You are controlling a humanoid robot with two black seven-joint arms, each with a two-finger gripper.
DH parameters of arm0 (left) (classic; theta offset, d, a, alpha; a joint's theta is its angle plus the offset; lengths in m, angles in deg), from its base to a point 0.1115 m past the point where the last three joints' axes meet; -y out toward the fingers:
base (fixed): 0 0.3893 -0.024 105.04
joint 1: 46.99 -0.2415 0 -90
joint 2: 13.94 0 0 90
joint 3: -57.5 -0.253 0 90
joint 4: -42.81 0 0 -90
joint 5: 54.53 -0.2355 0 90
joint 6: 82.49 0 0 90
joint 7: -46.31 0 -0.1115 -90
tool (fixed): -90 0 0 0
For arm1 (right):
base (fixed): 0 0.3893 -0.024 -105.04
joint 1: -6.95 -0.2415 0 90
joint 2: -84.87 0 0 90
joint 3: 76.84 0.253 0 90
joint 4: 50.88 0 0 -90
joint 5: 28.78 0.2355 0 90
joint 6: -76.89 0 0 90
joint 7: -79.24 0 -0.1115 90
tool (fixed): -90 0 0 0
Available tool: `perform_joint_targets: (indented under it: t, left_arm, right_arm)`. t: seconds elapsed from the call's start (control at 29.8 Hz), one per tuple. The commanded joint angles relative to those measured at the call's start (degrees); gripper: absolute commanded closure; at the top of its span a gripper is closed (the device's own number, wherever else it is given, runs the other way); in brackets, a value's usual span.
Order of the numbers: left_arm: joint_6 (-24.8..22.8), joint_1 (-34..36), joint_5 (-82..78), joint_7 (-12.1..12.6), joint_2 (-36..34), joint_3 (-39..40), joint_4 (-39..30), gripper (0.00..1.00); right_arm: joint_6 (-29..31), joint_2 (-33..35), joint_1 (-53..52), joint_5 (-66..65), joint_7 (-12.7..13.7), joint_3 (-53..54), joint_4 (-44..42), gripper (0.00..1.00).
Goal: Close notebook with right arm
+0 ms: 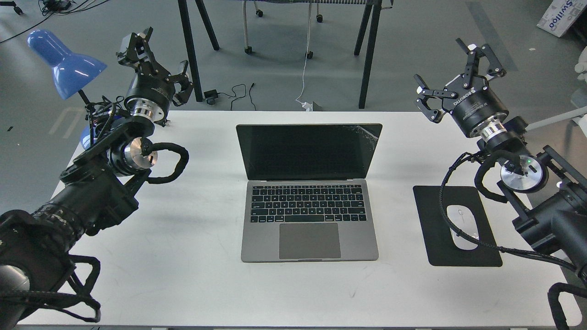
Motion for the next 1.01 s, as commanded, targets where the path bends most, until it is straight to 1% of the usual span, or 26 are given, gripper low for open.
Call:
perform_joint_targets:
  t: [0.0,0.1,0.37,0.54,0.77,0.97]
  left_arm:
    - [0.5,0.0,0.0,0.0,0.2,-0.1,0.0,0.00]
    - [1.2,0.0,0.1,0.0,0.1,-0.1,0.0,0.00]
    - [0.9,0.0,0.0,0.0,0.0,0.3,0.0,0.00]
    - [0.9,0.0,0.1,0.0,0.1,0.2,0.0,0.00]
    - [0.9,0.0,0.1,0.0,0.0,0.3,0.0,0.00]
    - [0.9,0.0,0.1,0.0,0.0,0.3,0.0,0.00]
  right_arm:
    - [0.0,0.0,0.0,0.1,0.0,0.0,0.0,0.00]
    - [0.0,0.0,0.0,0.1,0.0,0.1,0.0,0.00]
    - [-0.6,0.0,-0.6,0.0,0.0,0.4,0.1,0.00]
    - [-4.1,0.1,-5.1,-0.8,0.3,-0.8,-0.7,0.00]
    - [-8.3,-0.9,-12.6,-8.4,0.2,-6.7,-3.9,0.00]
    - [-10.0,-4.4,-19.2,-10.7,0.1,-15.5,-11.0,0.00]
